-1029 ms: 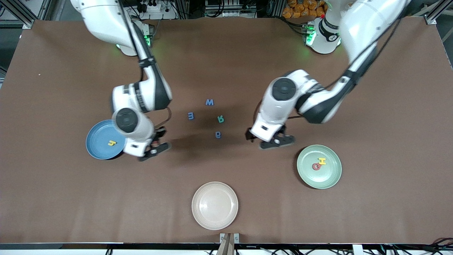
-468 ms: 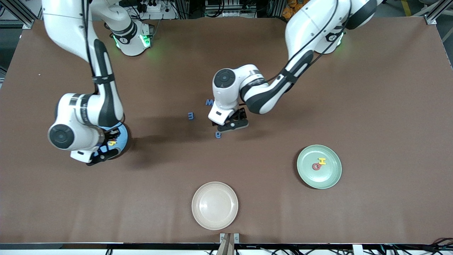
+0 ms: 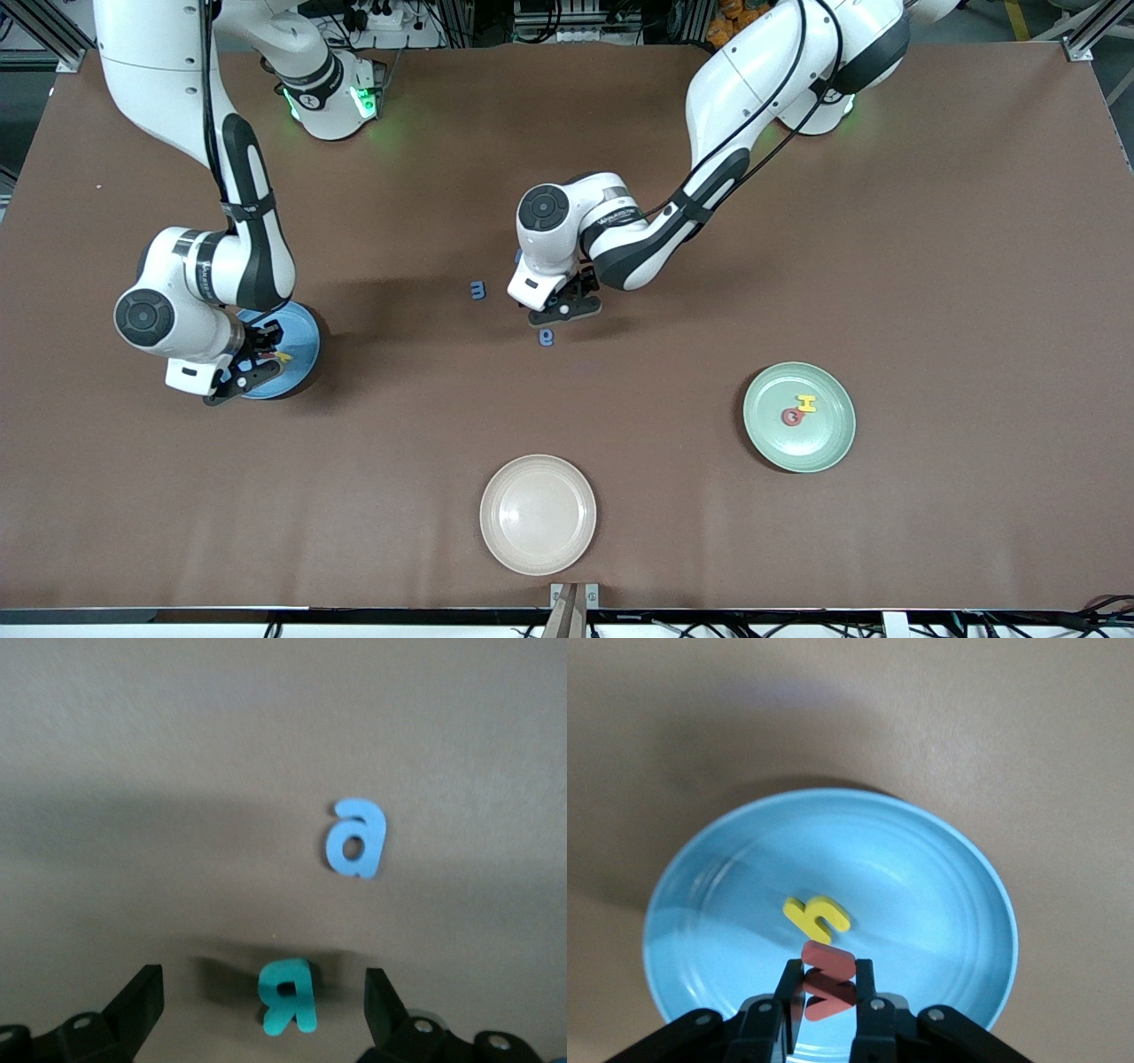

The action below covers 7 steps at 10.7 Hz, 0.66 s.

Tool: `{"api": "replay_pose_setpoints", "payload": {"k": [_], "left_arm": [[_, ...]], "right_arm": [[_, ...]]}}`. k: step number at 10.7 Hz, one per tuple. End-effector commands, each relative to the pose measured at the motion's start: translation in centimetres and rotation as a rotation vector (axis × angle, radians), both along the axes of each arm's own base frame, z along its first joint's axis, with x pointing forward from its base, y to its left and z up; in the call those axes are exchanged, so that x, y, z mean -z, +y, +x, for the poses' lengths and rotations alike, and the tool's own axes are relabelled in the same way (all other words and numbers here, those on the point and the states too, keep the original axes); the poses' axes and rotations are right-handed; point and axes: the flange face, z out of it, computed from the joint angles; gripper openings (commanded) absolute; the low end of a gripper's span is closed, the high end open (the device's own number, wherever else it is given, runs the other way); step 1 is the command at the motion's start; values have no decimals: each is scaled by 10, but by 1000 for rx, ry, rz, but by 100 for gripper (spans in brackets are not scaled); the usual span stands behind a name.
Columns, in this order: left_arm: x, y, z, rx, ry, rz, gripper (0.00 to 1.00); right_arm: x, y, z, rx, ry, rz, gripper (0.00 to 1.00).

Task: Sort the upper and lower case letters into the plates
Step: 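Place the pink m on the blue plate while the left gripper grasps teal R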

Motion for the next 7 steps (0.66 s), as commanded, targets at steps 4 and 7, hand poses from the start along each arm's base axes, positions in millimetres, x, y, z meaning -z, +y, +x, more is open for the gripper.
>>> {"api": "replay_pose_setpoints", "payload": {"k": [4, 7], "left_arm": [[3, -13, -9, -9, 9, -13, 85], [4, -3, 3, -15, 6, -11, 81]], "right_arm": [[-13, -41, -7, -38, -16, 55, 100], [-13, -40, -6, -39, -18, 62, 100]]}}
